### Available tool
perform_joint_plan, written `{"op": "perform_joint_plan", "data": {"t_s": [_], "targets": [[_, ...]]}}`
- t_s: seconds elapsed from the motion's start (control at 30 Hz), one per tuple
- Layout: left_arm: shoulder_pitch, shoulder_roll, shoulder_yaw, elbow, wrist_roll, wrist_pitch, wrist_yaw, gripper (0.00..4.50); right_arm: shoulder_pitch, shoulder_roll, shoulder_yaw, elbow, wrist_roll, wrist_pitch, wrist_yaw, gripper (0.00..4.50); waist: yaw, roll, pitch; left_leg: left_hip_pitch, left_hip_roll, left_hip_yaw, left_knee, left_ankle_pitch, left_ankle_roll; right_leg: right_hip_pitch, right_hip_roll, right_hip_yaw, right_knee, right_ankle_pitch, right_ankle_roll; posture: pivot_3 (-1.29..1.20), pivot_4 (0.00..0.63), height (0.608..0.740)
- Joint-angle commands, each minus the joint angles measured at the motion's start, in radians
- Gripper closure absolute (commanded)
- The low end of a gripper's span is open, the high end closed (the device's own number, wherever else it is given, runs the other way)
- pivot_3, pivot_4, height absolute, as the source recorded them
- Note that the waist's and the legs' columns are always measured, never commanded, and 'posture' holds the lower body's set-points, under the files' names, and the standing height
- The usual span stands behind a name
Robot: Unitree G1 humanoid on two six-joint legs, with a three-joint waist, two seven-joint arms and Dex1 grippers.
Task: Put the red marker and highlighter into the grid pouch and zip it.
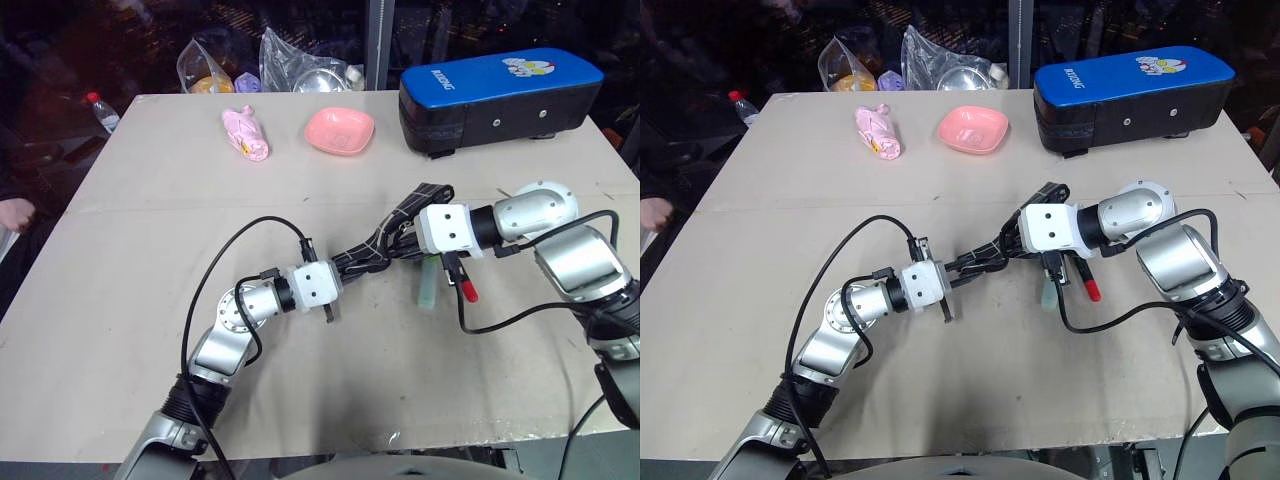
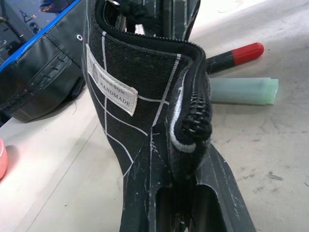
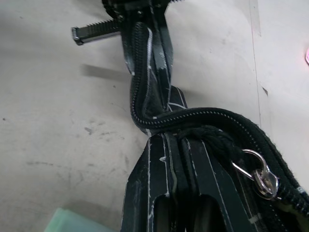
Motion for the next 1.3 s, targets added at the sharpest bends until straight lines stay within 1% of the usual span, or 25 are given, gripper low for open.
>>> {"op": "perform_joint_plan", "data": {"t_s": [0.03,0.4,0.5,0.73,1.0,1.3], "targets": [[-0.014,-0.012,0.011,-0.015,-0.009,-0.008,0.021,4.5,0.022,0.009,-0.01,-0.047,0.045,-0.025,0.026,4.45,0.0,0.0,0.0,0.0,0.0,0.0,0.0,0.0,0.0,0.0,0.0,0.0,0.0,0.0,0.0,0.0,0.15,0.74],[-0.018,-0.026,0.006,-0.021,-0.004,-0.002,0.033,4.5,0.064,0.023,0.006,-0.11,0.087,0.014,0.048,4.45,0.0,0.0,0.0,0.0,0.0,0.0,0.0,0.0,0.0,0.0,0.0,0.0,0.0,0.0,0.0,0.0,0.15,0.74],[-0.017,-0.028,0.006,-0.022,-0.002,-0.002,0.035,4.5,0.054,0.042,-0.017,-0.1,0.084,0.06,0.003,4.45,0.0,0.0,0.0,0.0,0.0,0.0,0.0,0.0,0.0,0.0,0.0,0.0,0.0,0.0,0.0,0.0,0.15,0.74],[0.01,-0.024,0.026,-0.032,-0.013,0.015,0.058,4.5,0.022,-0.024,-0.105,-0.034,0.115,0.11,-0.001,4.45,0.001,0.0,0.0,0.0,0.0,0.0,0.0,0.0,0.0,0.0,0.0,0.0,0.0,0.0,0.0,0.0,0.15,0.74],[0.026,-0.054,0.05,-0.064,-0.023,0.075,0.114,4.5,0.024,-0.047,-0.139,-0.009,0.097,0.116,-0.043,4.45,0.0,0.0,0.0,0.0,0.0,0.0,0.0,0.0,0.0,0.0,0.0,0.0,0.0,0.0,0.0,0.0,0.15,0.74],[0.05,-0.097,0.057,-0.129,0.03,0.165,0.223,4.5,0.026,-0.073,-0.165,0.036,0.058,0.1,-0.105,4.45,0.001,0.0,0.0,0.0,0.0,0.0,0.0,0.0,0.0,0.0,0.0,0.0,0.0,0.0,0.0,0.0,0.15,0.74]]}}
